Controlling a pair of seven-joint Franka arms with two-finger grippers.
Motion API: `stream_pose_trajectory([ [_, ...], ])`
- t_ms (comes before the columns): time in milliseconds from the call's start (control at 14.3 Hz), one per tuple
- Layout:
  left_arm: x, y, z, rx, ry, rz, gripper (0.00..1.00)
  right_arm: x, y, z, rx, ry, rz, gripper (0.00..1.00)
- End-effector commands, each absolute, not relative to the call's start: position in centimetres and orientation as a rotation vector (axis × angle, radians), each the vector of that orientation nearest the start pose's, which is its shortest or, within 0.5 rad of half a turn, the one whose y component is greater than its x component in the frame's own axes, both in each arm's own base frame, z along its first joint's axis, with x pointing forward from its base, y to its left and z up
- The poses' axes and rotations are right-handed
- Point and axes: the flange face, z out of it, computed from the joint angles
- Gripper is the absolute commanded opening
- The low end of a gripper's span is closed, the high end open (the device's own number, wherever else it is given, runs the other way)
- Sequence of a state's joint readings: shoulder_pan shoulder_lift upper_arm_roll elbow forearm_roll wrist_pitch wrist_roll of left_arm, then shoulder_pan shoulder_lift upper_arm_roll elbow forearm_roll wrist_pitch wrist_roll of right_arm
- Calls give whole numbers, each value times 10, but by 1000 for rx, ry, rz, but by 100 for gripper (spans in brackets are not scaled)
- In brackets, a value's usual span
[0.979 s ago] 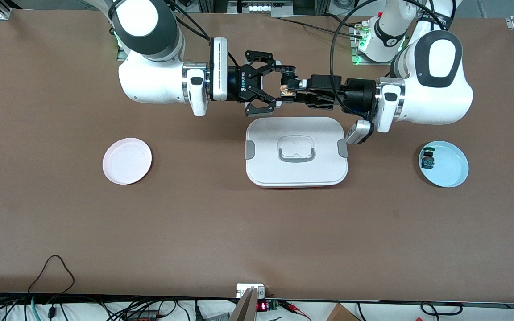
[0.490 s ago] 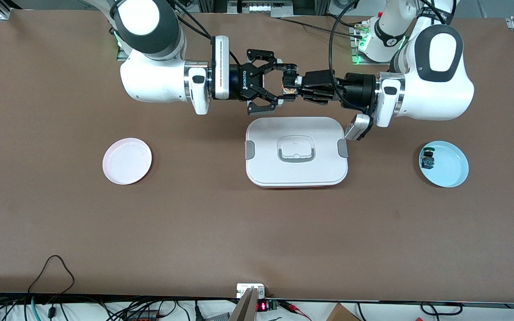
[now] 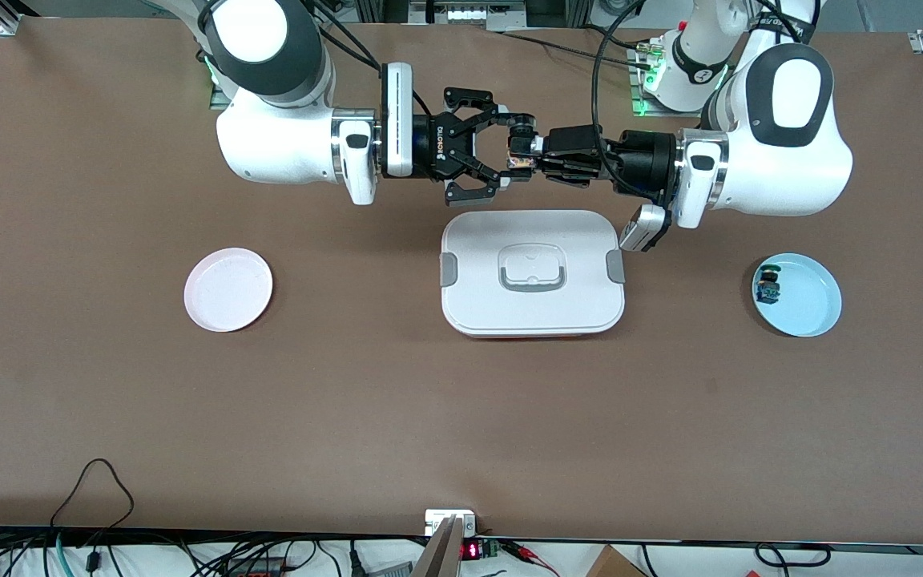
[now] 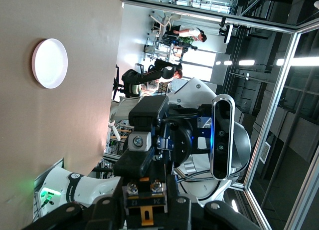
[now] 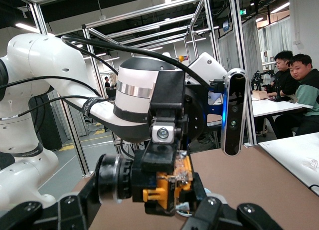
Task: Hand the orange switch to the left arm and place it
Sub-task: 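Close the left gripper on the orange switch held by the right gripper, then open the right gripper and pull the left gripper away with the switch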
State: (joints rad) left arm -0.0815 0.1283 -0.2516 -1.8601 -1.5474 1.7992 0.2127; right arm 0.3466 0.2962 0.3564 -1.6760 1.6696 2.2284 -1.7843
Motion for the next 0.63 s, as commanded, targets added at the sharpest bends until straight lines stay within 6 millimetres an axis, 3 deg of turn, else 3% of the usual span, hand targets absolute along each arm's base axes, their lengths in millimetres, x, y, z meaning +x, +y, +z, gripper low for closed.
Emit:
stream_pose_trajectory([
  [0,544,-266,524,1638,43,-233,13,510,447,494,-1339,-1084,-945,100],
  [350,546,-262,525,1644,41,-225,13,510,447,495,-1340,-1081,-943,100],
  [559,552,-243,523,1780,-15,-194,13,514,440,498,-1347,-1075,-951,100],
])
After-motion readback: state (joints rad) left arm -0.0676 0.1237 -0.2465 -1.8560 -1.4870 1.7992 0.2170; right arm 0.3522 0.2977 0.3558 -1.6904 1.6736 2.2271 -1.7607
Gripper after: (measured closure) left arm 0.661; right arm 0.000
